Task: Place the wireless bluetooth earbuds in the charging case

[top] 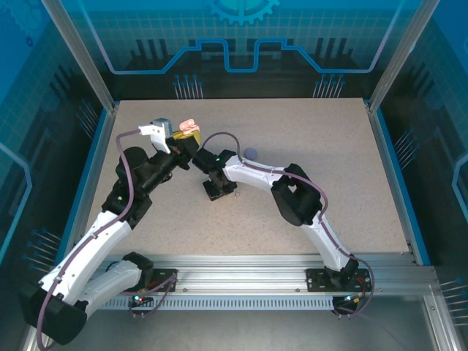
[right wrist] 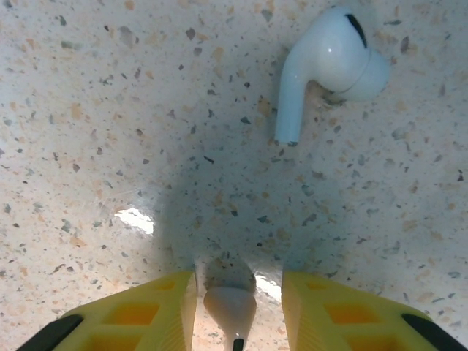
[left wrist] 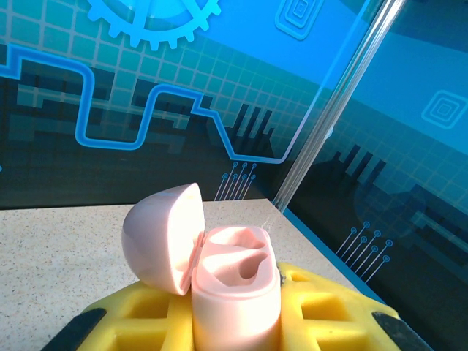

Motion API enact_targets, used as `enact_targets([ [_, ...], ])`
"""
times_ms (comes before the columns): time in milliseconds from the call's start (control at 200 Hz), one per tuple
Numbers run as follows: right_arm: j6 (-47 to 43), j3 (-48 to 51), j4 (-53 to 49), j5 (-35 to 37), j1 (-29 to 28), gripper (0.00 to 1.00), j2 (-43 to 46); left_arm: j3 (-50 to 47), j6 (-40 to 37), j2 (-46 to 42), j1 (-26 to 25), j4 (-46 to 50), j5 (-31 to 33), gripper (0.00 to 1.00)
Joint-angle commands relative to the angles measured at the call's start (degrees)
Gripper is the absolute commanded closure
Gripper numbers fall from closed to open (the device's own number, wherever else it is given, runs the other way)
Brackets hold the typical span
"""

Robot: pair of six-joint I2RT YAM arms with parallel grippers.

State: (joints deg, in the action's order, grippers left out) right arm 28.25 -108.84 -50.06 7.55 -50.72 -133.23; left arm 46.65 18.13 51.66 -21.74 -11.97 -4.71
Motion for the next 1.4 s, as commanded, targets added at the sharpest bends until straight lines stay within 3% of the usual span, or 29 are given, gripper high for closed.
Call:
enact_targets([
  [0,-0.35,-0.89,-2.56,0.87,-1.22,0.64,-2.39,-0.80,1.25,-1.27,0.12,-2.30,0.84,1.00],
  [145,-0.54,-0.95,-2.92,1.05,-1.83,0.66,-2.85,-0.92,1.39,-1.34,0.12,-2.50,0.93,1.00],
  [420,-0.02,-0.80,-2.86,0.72,-2.28,0.88,-2.65,-1.08,1.73,-1.25,0.13,-2.56,0.93,1.00],
  [855,1.53,3.01,-0.43,3.86,-2.12,0.92,7.10,-1.26,1.91,-0.94,0.12,-2.62,0.93,1.00],
  [1396,1.35,16.86,2.82,13.62,0.47,0.93,37.02,-1.86,-0.09,-1.10,0.19,-3.21,-2.67,1.00],
])
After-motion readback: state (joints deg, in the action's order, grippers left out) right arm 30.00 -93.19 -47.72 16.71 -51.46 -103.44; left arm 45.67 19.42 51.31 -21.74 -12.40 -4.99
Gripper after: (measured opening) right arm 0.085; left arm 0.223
